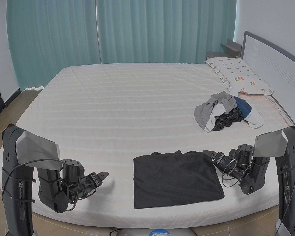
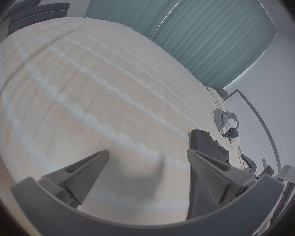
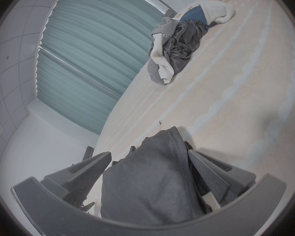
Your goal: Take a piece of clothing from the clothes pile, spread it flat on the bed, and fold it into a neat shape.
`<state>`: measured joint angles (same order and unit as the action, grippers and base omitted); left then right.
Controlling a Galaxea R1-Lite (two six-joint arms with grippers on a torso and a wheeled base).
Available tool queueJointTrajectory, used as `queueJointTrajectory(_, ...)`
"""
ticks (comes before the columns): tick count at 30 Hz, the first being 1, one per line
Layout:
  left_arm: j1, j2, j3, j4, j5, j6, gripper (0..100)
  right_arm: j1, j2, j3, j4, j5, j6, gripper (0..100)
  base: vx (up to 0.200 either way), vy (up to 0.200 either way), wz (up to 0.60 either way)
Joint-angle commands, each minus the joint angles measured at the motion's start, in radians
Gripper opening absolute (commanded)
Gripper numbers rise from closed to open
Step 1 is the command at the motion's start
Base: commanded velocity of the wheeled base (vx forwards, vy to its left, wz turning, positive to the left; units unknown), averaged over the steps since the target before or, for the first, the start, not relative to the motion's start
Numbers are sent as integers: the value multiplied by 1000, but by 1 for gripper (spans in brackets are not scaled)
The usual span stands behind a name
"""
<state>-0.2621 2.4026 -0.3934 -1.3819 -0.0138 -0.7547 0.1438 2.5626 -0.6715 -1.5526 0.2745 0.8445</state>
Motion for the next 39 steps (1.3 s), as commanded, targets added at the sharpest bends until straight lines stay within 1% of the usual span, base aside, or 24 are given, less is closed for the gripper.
queueJointTrajectory(1,0,1,-1,0,0,0,100,2,22,-45,16,0,-1,100,0,0,0)
queueJointTrajectory(4,0,1,-1,0,0,0,100,2,25,-76,43,-4,1,100,0,0,0)
queueJointTrajectory(5,0,1,-1,0,0,0,100,2,22,-85,72,-17,-1,100,0,0,0)
queueJointTrajectory(15,0,3,-1,0,0,0,100,-10,30,-97,78,-23,-7,100,0,0,0)
queueJointTrajectory(18,0,3,-2,0,0,0,100,-9,36,-97,81,-23,-21,100,0,0,0)
queueJointTrajectory(19,0,3,-2,0,0,0,100,-9,41,-102,85,-23,-28,0,0,0,0)
queueJointTrajectory(25,0,3,-2,0,0,0,100,-9,47,-128,103,-23,-36,0,0,0,0)
queueJointTrajectory(31,0,3,-1,0,0,0,100,-12,45,-132,92,-26,-31,0,0,0,0)
queueJointTrajectory(35,0,3,1,0,0,0,100,-26,45,-149,92,-67,-31,0,0,0,0)
queueJointTrajectory(39,0,3,1,0,0,0,100,-43,50,-171,101,-83,-30,0,0,0,0)
